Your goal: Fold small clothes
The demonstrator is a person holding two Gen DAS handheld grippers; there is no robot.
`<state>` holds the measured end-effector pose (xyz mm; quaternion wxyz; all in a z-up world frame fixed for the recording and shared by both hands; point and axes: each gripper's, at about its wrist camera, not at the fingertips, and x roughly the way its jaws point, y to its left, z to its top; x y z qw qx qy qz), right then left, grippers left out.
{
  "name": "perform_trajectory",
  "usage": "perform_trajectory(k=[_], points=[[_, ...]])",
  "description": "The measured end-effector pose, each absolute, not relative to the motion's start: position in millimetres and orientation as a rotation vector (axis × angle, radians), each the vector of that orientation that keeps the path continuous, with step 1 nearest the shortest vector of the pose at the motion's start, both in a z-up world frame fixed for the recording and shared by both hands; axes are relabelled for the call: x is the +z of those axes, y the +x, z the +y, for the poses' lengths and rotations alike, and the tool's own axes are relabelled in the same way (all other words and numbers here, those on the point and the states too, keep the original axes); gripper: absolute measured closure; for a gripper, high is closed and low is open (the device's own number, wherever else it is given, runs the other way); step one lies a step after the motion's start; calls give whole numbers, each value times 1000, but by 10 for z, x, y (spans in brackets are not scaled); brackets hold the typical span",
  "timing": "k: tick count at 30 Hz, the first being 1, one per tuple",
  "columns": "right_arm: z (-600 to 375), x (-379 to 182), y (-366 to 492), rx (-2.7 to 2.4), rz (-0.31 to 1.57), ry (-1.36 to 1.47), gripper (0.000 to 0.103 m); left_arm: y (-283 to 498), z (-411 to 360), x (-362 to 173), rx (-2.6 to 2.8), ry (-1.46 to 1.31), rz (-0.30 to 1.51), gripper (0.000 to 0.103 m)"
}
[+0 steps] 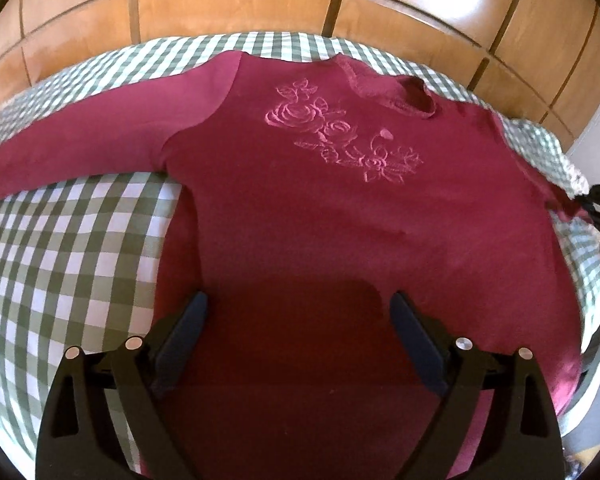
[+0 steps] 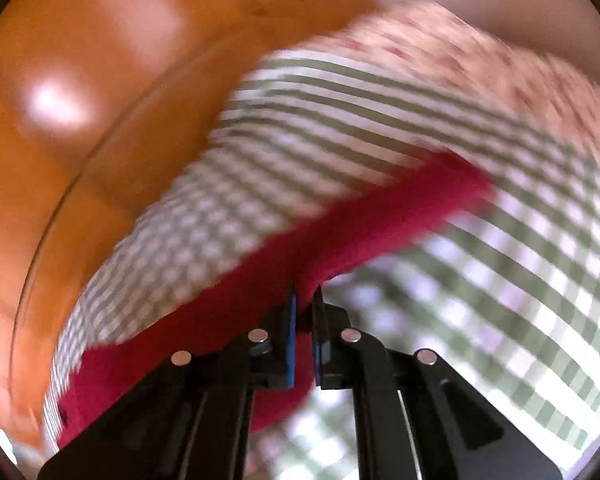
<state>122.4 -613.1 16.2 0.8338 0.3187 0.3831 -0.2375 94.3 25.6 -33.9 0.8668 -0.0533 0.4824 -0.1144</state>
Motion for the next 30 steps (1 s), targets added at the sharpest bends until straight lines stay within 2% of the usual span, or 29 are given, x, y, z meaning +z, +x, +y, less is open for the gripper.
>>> perform_trajectory(k=[3,7,8,16,17,19,21,24,27,28,29,30], points=[[-5642,369,1493,-383,816,532,97,952,334,-298,-253,-185,1004,12],[-4792,437,1840,-207,864,367,97,987,365,-268,-270,-232,1033,6],[-4576,429,1917,-166,876,334,97,996,357,-271,-271,-227,1047,4],[-2864,157,2173,120,979,106,96,1026,438,-143,-262,-261,1009,4],[-2747,110,2162,144,988,91,94,1033,462,-129,-264,-278,1004,4],[-2518,23,2121,200,1000,64,80,1056,508,-100,-282,-320,999,4],[-2439,3,2035,231,997,72,55,1079,516,-62,-325,-344,1008,4],[-2457,28,1855,220,973,97,33,1107,502,9,-339,-354,997,4],[-2606,32,1573,213,967,140,25,1199,483,32,-357,-413,1020,5],[-2656,34,1490,209,969,151,24,1239,462,41,-368,-436,1028,12],[-2712,27,1397,205,970,163,23,1284,420,52,-376,-445,1040,25],[-2803,-6,1288,194,977,181,22,1315,383,47,-380,-439,1055,29]])
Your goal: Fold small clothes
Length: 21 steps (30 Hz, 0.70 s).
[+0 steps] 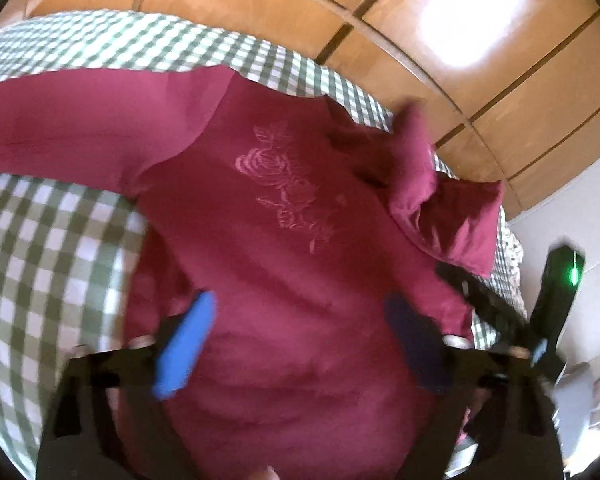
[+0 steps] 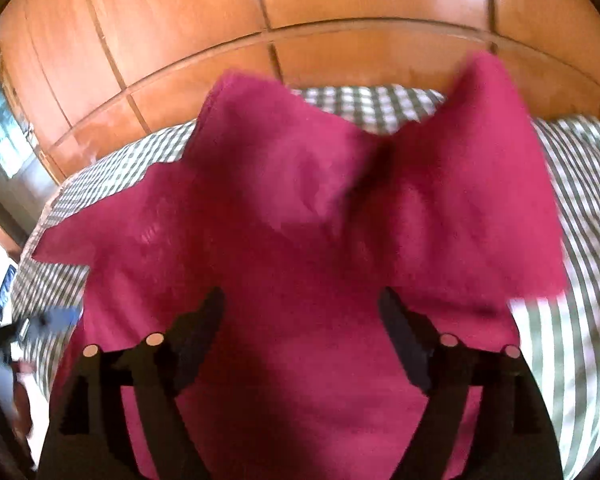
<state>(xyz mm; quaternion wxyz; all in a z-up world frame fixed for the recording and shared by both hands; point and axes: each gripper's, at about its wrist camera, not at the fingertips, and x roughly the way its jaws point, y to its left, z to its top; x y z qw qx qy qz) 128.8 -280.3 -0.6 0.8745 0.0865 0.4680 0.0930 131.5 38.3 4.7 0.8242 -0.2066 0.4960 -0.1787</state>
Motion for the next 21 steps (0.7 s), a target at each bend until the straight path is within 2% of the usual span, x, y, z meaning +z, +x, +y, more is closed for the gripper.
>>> perform_trajectory(k=[7,9,11,14,18,20,21], points=[[-3234,-265,858,134,1026,340,21,1679,24,108,-417,-381,1074,31],[-3255,-293,762,140,987,338,17,1851,19,76,-402,-421,1077,38],[-3182,-306,759,145,971,303,10,2066,-64,75,-405,-426,1086,49],[-3017,-350,745,139,949,209,3,2367,-194,41,-406,-438,1099,50],[-2983,-385,717,132,930,170,2,2760,-337,-120,-363,-460,1147,50],[-3038,-391,697,142,923,187,2,2939,-434,-220,-345,-446,1180,71],[-3050,-394,692,145,920,190,2,2977,-463,-244,-334,-438,1188,77]])
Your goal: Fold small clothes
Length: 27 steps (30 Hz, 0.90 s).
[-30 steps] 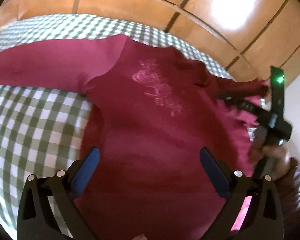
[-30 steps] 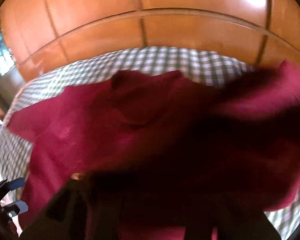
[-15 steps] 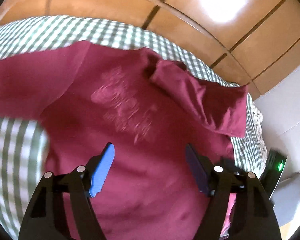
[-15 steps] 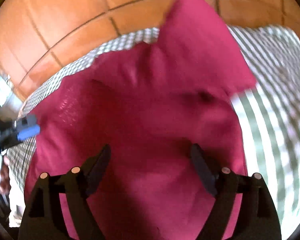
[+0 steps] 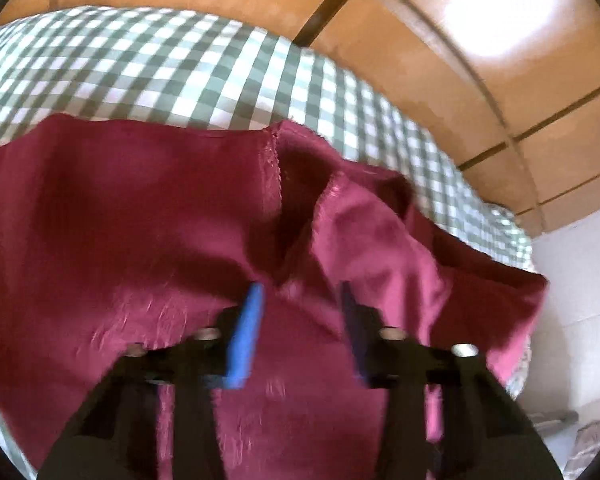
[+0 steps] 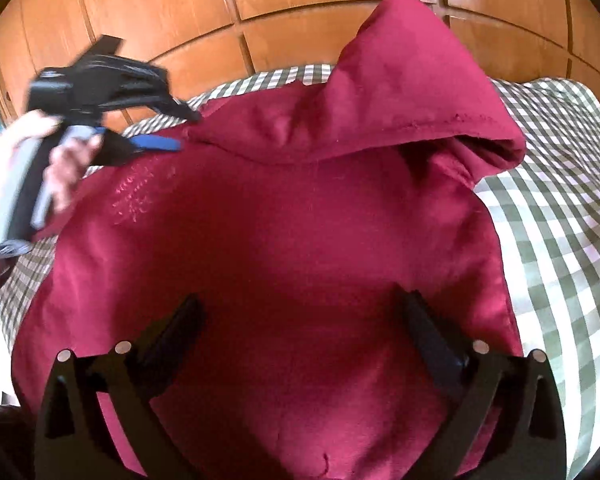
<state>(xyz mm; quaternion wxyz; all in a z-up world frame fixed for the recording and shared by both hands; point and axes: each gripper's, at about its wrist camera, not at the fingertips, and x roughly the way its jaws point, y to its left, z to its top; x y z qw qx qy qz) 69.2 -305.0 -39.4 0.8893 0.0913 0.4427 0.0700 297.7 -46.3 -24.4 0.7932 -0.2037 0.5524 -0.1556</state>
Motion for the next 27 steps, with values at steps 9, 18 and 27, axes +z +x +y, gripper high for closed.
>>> perform_trajectory(k=[9,18,27], points=[[-2979,-415,737,145,913,176,2,2694,-117,358,-354,-513,944,98],[-3092,-247,828,178,992,260,5,2286,484,407,-233,-493,895,98],[-3374,389,1370,123,823,320,21,2071,605,203,-208,-438,895,98]])
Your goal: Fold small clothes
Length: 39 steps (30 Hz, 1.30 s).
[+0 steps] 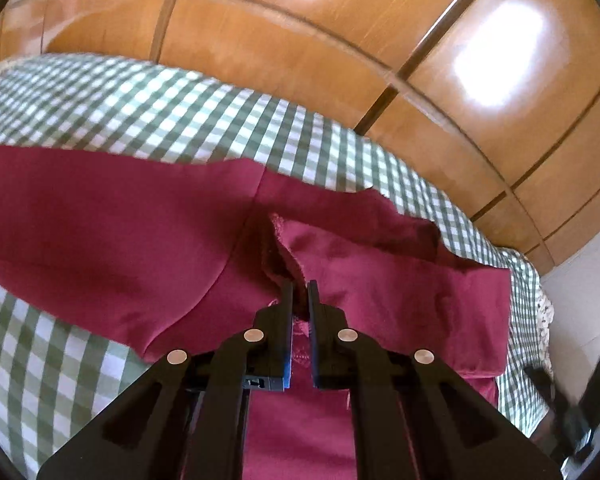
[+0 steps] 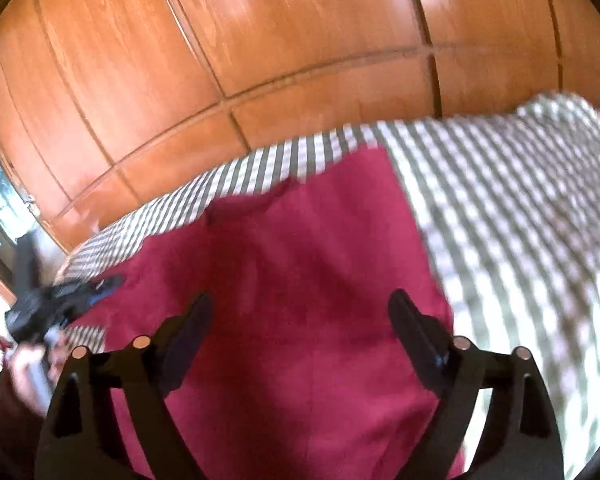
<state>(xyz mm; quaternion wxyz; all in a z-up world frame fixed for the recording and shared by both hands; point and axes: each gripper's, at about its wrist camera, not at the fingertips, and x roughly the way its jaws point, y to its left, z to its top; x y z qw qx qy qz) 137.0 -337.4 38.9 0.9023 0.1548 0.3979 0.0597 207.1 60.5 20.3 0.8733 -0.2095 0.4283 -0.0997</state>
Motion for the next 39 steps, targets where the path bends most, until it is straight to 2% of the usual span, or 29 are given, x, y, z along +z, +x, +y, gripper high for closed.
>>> perform_trajectory(k=[3,6,10,11,13,16,19,20,21,23,28,29,30,32,33,35,39], points=[[-3395,346,1695,109,843,336,30,1956,704,260,-199,-440,861,98],[-3366,223,1950,137,895,342,33,1977,744,182,-177,-403,886,98],[-3474,-175,2294,-37,986,224,32,2037,710,-25,-170,-386,944,98],[-3579,-304,2344,-106,1027,227,20,2023,672,-65,-174,-372,955,98],[-3862,-448,2328,-103,1033,387,20,1977,601,-113,-172,-327,964,98],[-4093,-299,2174,-112,964,483,19,1928,600,-163,-175,-302,971,98],[-4273,-219,2138,-57,933,583,22,1898,663,-169,-184,-332,970,98],[-4346,-201,2190,-22,929,642,26,1882,669,-159,-185,-333,965,97],[-4428,-202,2217,-10,923,708,37,1868,673,-149,-186,-333,962,98],[-4490,-145,2295,-14,917,737,52,1854,675,-148,-185,-326,965,98],[-4294,-119,2489,83,978,731,53,1808,675,-158,-176,-330,969,98],[-4199,-84,2492,101,980,680,58,1787,670,-145,-175,-330,966,98],[-4098,-43,2470,121,980,633,60,1766,670,-125,-178,-331,962,98],[-3911,21,2387,157,990,565,56,1696,675,-33,-201,-339,940,98],[-3834,63,2306,136,984,511,42,1654,675,27,-217,-349,927,98],[-3728,119,2113,124,951,460,30,1545,672,169,-260,-368,895,98],[-3503,134,1681,155,957,360,30,1369,611,404,-325,-377,839,98]])
